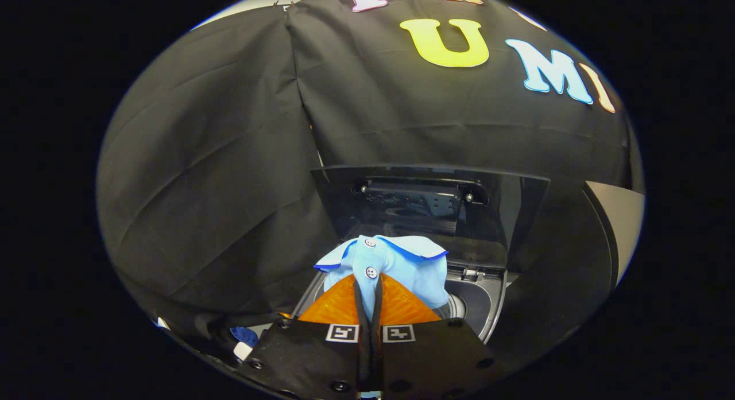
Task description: Put the clothes into the washing machine and then close the washing machine lid.
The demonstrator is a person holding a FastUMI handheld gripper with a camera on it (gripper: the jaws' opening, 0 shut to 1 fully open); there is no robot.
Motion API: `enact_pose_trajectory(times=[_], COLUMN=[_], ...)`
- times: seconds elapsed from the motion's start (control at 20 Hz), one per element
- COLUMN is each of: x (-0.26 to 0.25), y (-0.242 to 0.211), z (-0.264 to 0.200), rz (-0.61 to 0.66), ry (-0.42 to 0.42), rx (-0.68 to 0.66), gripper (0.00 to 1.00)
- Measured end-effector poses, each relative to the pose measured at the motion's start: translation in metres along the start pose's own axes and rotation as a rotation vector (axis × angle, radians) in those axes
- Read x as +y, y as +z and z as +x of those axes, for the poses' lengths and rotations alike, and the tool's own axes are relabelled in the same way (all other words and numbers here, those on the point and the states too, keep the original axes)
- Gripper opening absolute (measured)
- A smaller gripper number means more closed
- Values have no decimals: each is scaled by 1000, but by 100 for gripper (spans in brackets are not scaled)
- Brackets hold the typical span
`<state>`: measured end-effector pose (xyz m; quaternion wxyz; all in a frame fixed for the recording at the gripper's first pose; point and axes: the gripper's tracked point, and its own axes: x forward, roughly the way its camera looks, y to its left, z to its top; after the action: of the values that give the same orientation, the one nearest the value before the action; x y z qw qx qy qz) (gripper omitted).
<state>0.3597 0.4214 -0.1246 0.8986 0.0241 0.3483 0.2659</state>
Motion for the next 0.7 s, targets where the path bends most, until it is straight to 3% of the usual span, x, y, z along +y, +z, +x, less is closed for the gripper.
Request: enact_pose_trajectory(times=[0.7], x=[-22], y=[-64], z=[73], rz=[2], ry=[-126], rx=[85], gripper=[2])
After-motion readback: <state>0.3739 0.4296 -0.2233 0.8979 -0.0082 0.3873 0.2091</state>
